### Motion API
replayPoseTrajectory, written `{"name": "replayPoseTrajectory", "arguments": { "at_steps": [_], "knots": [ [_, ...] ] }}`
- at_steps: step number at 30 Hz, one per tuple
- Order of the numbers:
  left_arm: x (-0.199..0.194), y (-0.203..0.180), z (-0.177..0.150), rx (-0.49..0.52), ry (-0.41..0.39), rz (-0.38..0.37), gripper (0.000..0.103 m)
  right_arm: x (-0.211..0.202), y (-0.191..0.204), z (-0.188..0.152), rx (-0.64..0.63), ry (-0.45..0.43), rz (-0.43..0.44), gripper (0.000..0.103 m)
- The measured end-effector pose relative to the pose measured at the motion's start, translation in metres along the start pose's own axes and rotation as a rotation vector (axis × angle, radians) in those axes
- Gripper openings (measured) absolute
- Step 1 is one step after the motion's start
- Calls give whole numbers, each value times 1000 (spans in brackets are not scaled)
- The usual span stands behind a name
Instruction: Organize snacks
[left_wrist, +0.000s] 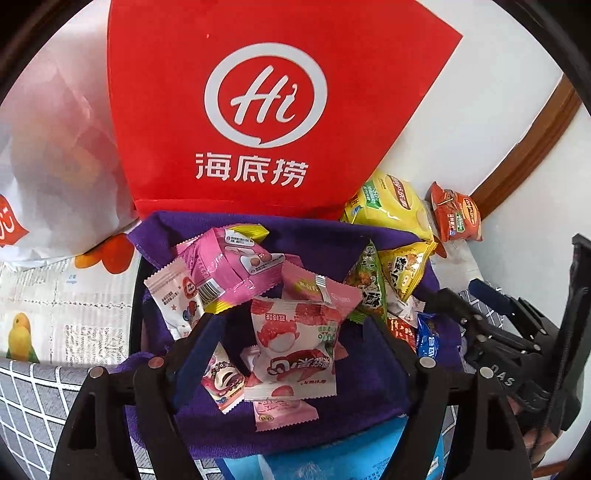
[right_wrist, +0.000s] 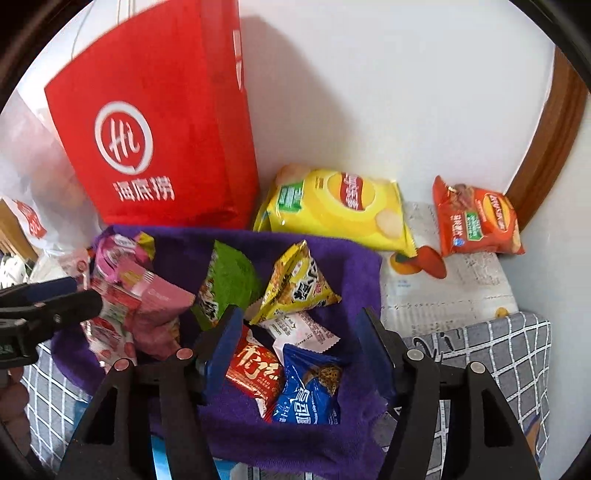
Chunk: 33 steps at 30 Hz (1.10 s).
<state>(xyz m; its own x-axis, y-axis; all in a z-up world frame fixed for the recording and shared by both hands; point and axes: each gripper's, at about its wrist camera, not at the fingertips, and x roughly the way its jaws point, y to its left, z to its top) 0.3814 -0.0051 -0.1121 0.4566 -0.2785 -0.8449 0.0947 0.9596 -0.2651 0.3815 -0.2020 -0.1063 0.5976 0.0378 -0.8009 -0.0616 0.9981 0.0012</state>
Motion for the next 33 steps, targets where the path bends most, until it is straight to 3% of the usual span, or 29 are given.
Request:
{"name": "replayPoseTrajectory", "arguments": {
  "at_steps": [6, 10, 14, 22, 33],
  "knots": [
    [-21, -11, -2, 27, -19, 9, 79, -27, 0, -1, 28, -1, 0, 64],
    [-55, -21, -13, 59, -81, 15, 79, -64, 3, -8, 34, -30, 1, 64],
    [-84, -21, -31, 60, -85, 5, 79, -96, 6, -21, 45, -55, 6, 69],
    [-149, -21, -86, 28, -117, -1, 79, -167, 11, -66, 91, -94, 51, 72],
    [-219, -46, -170, 50, -229, 77, 88, -249, 19, -147, 73, -138, 38, 80]
  ]
}}
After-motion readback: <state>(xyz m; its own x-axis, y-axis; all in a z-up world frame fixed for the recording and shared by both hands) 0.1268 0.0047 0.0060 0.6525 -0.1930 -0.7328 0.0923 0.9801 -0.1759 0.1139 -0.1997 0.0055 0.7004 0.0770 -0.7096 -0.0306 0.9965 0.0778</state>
